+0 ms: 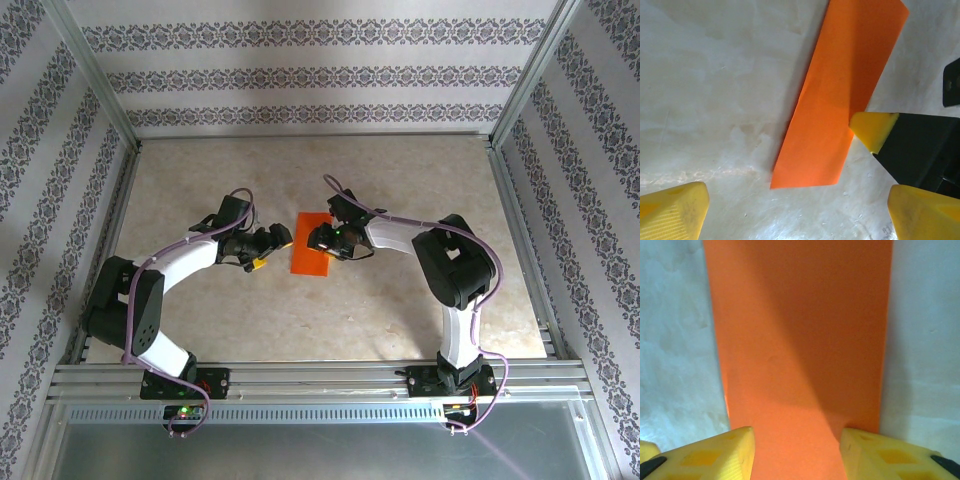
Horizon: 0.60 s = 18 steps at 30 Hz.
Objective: Fold a paper plane with a square sheet of paper (pick it up from the middle)
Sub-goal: Third fold the triangle at the center of the table.
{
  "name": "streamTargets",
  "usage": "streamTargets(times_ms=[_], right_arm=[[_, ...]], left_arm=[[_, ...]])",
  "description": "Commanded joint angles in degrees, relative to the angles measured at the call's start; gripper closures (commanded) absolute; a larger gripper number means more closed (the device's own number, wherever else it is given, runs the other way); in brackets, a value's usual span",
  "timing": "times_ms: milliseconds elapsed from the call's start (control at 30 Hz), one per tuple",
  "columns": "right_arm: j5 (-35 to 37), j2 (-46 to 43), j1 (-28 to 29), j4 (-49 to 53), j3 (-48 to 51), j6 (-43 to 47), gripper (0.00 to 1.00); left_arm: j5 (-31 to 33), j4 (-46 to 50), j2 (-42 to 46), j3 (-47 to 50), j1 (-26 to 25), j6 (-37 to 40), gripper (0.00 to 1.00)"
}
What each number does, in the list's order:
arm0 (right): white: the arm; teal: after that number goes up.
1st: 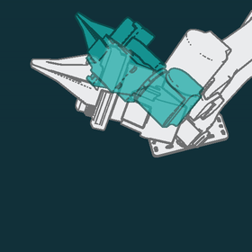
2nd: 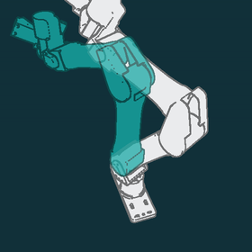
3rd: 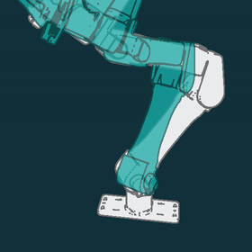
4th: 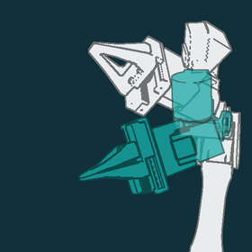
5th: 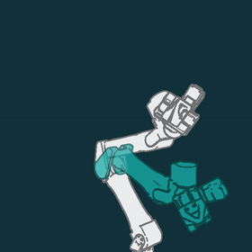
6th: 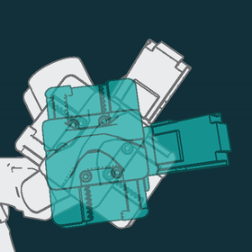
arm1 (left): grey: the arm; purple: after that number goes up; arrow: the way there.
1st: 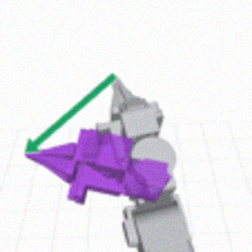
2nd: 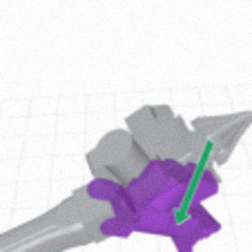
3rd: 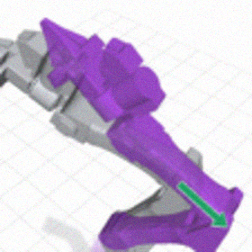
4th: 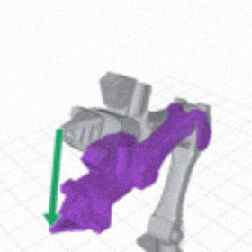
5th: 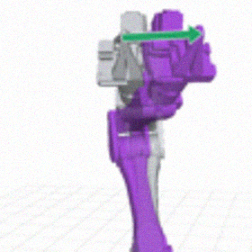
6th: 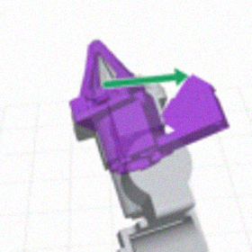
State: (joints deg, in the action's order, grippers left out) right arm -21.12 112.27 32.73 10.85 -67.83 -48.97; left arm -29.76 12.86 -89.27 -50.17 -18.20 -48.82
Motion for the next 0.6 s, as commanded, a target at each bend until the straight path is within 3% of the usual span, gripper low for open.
streamTargets(times_ms=[0, 133, 400, 567], right_arm=[[-0.67, 2.82, -0.20, 1.91, 1.07, 0.87, 0.49], [-0.25, 3.55, -0.64, 3.73, 1.19, 3.00, 0.49], [-0.11, 3.83, -1.44, 4.36, 1.74, 4.60, 0.50], [0.65, 3.58, -1.53, 4.33, 2.90, 3.30, 0.52]], left_arm=[[0.66, -2.90, -0.57, -1.13, -0.76, -1.50, 0.08], [0.37, -3.29, -1.28, -0.98, -1.48, -2.14, 0.10], [-0.92, -3.68, -4.26, -1.25, -3.73, -7.21, 0.23], [3.45, 0.76, -5.58, -4.07, -6.66, -9.86, 0.26]])
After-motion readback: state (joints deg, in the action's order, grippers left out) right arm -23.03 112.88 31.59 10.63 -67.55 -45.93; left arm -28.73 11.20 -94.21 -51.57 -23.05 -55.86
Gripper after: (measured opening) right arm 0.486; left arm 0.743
